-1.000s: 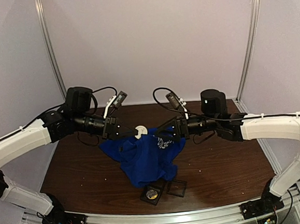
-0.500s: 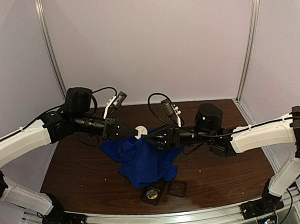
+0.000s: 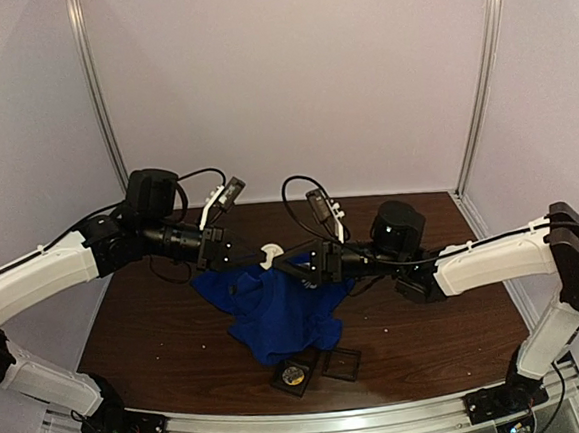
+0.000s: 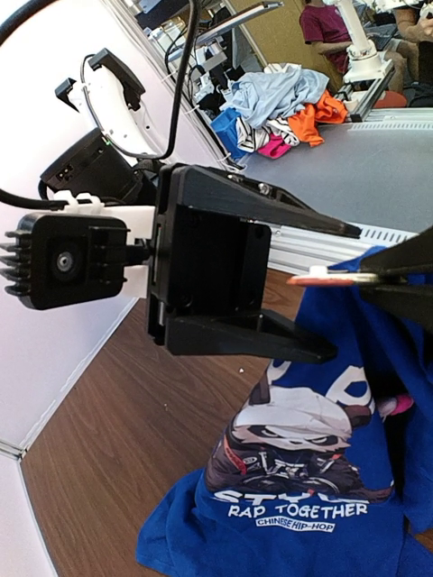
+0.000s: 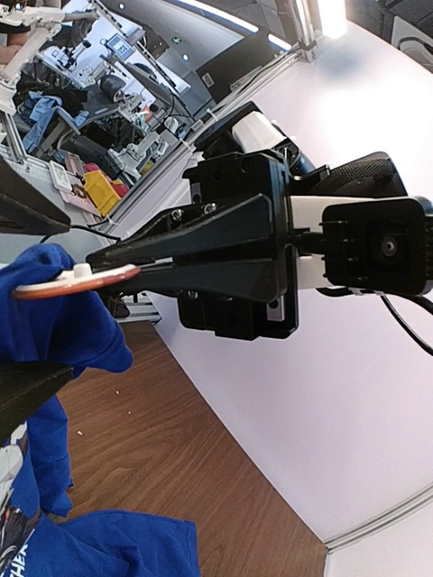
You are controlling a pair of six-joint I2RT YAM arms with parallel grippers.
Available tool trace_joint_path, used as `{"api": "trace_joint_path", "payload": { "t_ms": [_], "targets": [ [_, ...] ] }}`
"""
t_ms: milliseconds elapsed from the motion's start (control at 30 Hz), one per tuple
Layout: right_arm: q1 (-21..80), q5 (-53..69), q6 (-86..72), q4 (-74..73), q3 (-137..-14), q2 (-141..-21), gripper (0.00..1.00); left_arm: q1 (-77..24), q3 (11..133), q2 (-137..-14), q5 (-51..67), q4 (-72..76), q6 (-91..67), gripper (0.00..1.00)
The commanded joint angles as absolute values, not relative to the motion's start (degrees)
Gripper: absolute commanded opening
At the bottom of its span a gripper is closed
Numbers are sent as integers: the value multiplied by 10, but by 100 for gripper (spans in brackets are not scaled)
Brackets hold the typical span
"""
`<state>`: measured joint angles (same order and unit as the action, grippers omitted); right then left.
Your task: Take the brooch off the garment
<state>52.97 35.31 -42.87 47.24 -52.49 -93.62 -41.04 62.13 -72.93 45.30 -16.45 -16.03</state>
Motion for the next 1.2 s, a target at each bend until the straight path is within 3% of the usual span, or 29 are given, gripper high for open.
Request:
{"api": "trace_joint_path", "payload": {
  "t_ms": [0, 200, 533, 1167],
  "targets": [
    [531, 363, -439, 485, -544, -947, 46, -413, 615, -711, 473, -134, -152, 0],
    [531, 358, -439, 470, -550, -953, 38, -414, 615, -711, 472, -134, -152, 0],
    [531, 365, -444, 473, -545, -963, 34, -414, 614, -709, 466, -134, -152, 0],
    [530, 315, -478, 414, -567, -998, 1, -414, 611, -697, 487, -142, -129, 0]
  ]
}}
